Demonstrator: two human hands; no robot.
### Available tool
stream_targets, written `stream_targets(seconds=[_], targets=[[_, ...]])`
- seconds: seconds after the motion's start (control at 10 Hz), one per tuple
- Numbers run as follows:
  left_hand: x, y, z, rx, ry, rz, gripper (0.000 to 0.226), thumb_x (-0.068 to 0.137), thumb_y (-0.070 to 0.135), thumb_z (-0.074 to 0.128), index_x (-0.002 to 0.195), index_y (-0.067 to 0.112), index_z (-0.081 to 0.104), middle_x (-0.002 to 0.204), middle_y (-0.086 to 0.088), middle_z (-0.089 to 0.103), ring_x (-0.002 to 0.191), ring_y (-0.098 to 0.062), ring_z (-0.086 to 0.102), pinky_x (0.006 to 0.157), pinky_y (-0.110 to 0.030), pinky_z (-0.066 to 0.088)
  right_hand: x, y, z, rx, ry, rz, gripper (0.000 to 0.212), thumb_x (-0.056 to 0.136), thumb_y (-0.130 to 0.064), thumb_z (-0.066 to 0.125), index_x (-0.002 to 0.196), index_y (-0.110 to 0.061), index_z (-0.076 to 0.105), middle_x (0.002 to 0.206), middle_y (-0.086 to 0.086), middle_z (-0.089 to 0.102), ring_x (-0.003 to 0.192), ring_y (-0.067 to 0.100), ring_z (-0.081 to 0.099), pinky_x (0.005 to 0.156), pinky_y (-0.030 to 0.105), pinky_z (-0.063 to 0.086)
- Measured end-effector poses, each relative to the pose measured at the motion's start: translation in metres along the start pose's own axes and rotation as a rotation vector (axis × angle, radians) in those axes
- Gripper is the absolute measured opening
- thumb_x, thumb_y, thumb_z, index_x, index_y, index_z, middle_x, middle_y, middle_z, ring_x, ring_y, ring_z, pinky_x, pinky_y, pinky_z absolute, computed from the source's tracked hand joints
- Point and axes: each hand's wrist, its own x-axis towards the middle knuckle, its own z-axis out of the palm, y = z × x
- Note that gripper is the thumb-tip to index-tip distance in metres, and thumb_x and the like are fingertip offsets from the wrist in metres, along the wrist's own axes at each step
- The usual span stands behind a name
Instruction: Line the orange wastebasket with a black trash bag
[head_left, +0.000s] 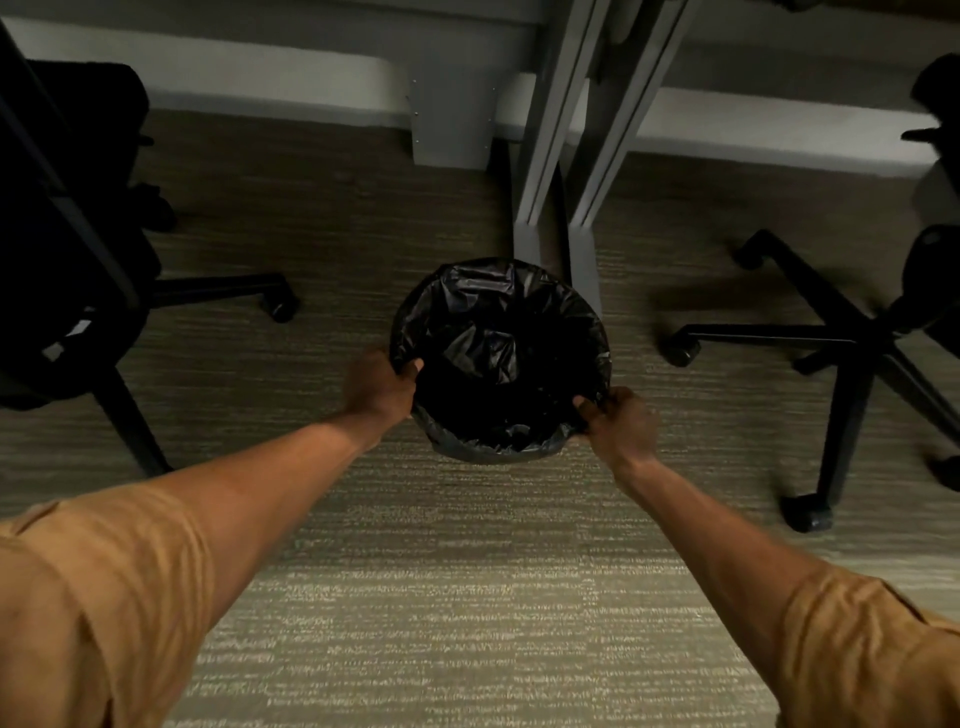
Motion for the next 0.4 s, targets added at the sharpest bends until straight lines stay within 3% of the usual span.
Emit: stream_targets(seconds=[0.1,0.2,0.3,0.4], targets=[[0.0,-0.005,0.001,-0.004,-0.008,-0.013,0.045,0.106,0.037,0.068,0.124,-0.004,0.074,0.123,-0.026,0.078,0.115,-0.042,0.074,0.095,-0.051,0.061,0.0,0.005,0.005,0.08,-0.02,0.031,0.036,0.1,-0.03,0.076,0.124,-0.005,0.069,0.113,0.01,0.08,0.099,0.027,0.076,0.074,0.033,0.06],[-0.003,-0.004,-0.002,-0.029,-0.034,-0.026,0.045,0.108,0.036,0.065,0.127,-0.004,0.073,0.126,-0.027,0.077,0.117,-0.042,0.074,0.097,-0.053,0.061,-0.002,0.004,0.007,0.154,-0.046,0.083,0.044,0.099,-0.029,0.077,0.132,-0.003,0.062,0.123,0.016,0.079,0.11,0.035,0.077,0.093,0.055,0.063],[-0.005,-0.002,-0.007,-0.08,-0.122,-0.04,0.048,0.109,0.039,0.062,0.133,-0.003,0.069,0.129,-0.026,0.076,0.108,-0.044,0.079,0.091,-0.056,0.066,-0.003,0.005,0.003,0.202,-0.087,0.06,0.045,0.1,-0.03,0.076,0.135,-0.006,0.061,0.117,0.011,0.08,0.084,0.018,0.081,0.078,0.046,0.069],[-0.01,0.0,-0.017,-0.094,-0.187,-0.057,0.066,0.109,0.061,0.049,0.131,0.002,0.068,0.119,-0.021,0.079,0.092,-0.042,0.082,0.078,-0.056,0.069,-0.012,0.004,-0.002,0.108,-0.089,0.01,0.054,0.104,-0.042,0.068,0.145,-0.01,0.055,0.118,0.011,0.081,0.089,0.026,0.083,0.081,0.049,0.068]])
